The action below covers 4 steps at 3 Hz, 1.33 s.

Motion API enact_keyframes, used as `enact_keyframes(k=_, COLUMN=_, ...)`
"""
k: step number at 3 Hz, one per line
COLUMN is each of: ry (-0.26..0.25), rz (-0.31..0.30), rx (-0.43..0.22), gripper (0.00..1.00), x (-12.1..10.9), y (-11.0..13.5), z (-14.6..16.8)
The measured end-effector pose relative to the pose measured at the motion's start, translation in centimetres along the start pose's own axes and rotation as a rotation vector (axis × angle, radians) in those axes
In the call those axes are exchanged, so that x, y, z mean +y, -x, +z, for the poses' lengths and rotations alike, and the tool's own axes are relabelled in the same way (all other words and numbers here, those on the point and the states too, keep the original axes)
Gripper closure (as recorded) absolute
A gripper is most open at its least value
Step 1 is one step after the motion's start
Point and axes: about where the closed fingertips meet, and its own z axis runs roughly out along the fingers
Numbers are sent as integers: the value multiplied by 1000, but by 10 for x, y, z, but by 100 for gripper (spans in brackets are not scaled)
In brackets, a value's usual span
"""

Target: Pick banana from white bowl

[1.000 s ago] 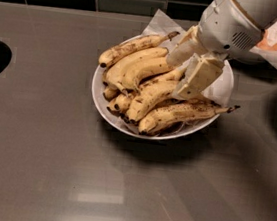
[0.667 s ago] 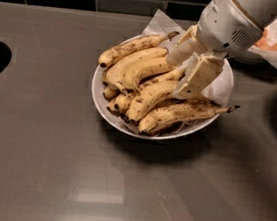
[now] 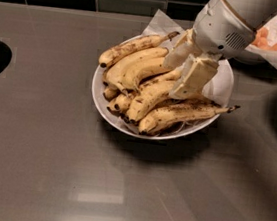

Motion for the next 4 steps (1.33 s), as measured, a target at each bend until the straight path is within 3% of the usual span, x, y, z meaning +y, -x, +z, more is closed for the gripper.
enact_keyframes(k=4, ry=47, rz=1, rx=-11, gripper=46, x=-6, y=-4, z=18)
